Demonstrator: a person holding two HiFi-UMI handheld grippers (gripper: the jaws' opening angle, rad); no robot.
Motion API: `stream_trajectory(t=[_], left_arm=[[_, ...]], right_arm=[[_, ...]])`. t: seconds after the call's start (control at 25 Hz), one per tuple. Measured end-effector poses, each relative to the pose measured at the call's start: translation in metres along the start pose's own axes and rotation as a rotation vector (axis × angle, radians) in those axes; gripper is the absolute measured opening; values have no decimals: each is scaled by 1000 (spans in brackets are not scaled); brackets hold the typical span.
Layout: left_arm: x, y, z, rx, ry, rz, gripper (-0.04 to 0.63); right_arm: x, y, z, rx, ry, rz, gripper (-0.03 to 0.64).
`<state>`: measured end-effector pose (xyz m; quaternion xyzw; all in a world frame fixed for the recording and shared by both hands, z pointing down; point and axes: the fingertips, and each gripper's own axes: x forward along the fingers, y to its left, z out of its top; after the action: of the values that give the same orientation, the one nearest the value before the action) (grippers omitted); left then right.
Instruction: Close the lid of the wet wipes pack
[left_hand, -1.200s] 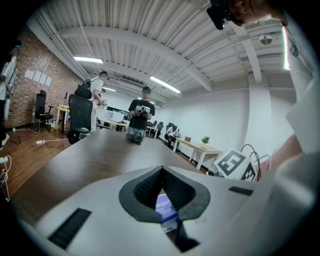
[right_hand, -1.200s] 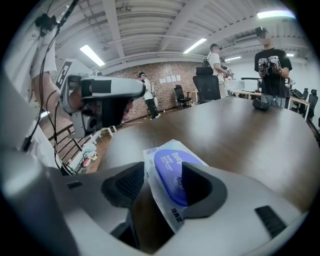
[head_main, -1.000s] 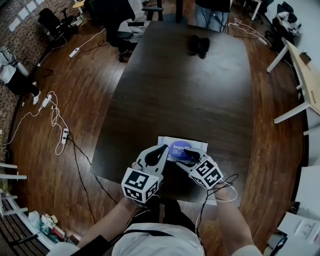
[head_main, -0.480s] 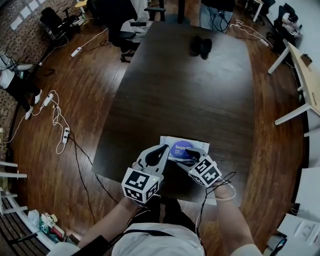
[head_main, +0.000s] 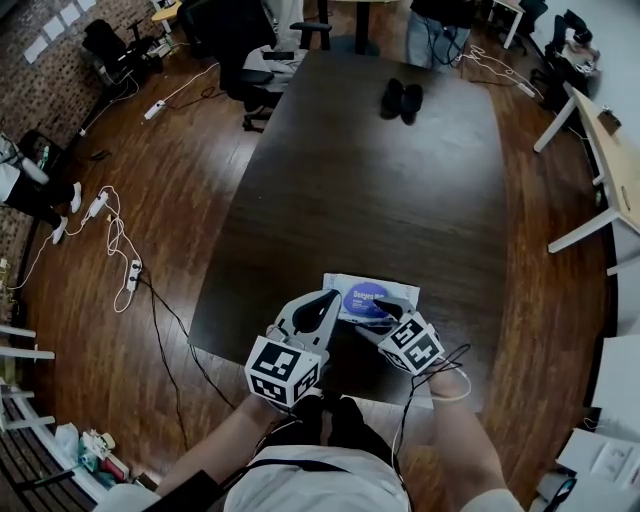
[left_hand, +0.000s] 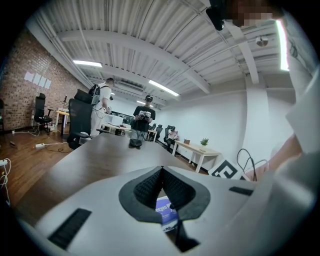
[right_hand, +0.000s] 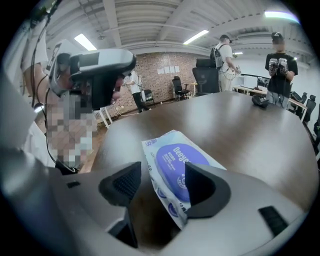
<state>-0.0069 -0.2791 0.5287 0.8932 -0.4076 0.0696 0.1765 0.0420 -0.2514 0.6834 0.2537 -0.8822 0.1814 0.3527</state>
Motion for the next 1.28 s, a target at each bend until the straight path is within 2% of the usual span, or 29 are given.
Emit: stream_trajectory(t=[0.4, 0.56, 1.0, 1.16, 1.28], left_arm=[[-15, -16, 28, 39, -45, -50, 2], [-24, -31, 43, 68, -75, -80, 2], [-54, -59, 82, 112, -147, -125, 2], [-62, -63, 90, 122, -171, -127, 2], [-67, -62, 92, 121, -179, -125, 2]], right_arm=[[-65, 12, 66, 148, -306, -85, 259], [-100, 25, 84, 159, -404, -130, 258], [-191, 57, 117, 161, -590, -272, 255], [-213, 59, 124, 162, -632, -311, 199], [-219, 61, 123, 175, -649, -324, 127]])
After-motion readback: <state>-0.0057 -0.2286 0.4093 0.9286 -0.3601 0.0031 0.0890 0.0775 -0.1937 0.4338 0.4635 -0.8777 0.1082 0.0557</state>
